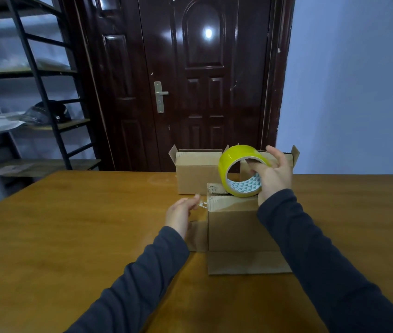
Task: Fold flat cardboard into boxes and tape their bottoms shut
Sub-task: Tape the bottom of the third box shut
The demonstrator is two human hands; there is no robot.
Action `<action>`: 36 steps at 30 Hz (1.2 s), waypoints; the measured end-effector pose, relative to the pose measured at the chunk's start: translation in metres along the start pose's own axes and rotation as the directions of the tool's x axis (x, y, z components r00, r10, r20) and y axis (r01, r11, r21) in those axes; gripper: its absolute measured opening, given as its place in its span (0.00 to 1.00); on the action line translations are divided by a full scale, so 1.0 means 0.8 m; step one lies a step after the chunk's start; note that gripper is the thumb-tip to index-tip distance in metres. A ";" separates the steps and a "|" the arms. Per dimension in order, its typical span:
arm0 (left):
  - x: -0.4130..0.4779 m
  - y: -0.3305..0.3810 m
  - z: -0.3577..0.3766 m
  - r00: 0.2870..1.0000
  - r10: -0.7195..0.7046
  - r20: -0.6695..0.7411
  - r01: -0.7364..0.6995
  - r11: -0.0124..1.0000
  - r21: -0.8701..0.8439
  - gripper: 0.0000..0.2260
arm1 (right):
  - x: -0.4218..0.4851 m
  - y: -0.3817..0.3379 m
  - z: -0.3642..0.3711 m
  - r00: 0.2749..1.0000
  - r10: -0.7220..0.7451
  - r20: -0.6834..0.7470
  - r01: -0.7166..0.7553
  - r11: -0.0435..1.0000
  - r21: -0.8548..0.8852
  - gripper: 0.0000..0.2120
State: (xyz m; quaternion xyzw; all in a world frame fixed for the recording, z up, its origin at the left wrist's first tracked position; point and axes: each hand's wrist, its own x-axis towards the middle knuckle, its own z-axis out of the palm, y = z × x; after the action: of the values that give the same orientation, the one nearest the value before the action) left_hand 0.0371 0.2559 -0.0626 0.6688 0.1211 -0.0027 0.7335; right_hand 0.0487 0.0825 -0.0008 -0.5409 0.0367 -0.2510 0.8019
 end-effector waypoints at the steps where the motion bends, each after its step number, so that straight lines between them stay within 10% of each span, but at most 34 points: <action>1: 0.003 -0.001 0.002 1.000 -0.026 -0.001 0.026 1.000 0.008 0.07 | 0.001 0.002 0.001 1.000 0.002 0.000 -0.002 1.000 -0.010 0.27; 12: 0.004 0.004 0.036 0.984 -0.178 0.019 0.176 0.981 0.084 0.15 | 0.005 0.009 0.001 1.000 0.009 0.010 -0.008 0.999 -0.047 0.22; 19: -0.006 -0.020 0.016 0.983 0.166 -0.083 -0.113 0.889 0.443 0.09 | 0.010 0.012 0.003 0.997 0.070 0.023 -0.069 0.996 -0.059 0.21; 22: -0.019 -0.014 0.027 0.924 0.369 -0.100 -0.360 0.928 0.100 0.08 | 0.010 0.012 0.002 0.997 0.074 0.033 -0.073 0.996 -0.041 0.20; 25: -0.014 -0.011 0.048 0.946 0.246 0.209 -0.183 0.943 -0.279 0.33 | 0.008 0.011 0.000 0.995 0.074 0.063 -0.070 0.996 -0.056 0.18; 36: 0.006 -0.052 0.025 0.860 0.365 0.356 -0.486 0.796 0.359 0.55 | 0.007 -0.007 0.008 0.952 0.290 0.100 -0.207 0.848 -0.489 0.08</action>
State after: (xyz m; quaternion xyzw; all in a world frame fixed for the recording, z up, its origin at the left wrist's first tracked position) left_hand 0.0386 0.2329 -0.1029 0.8190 -0.1381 0.0462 0.5550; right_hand 0.0537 0.0843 0.0081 -0.7299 0.0979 -0.0811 0.6716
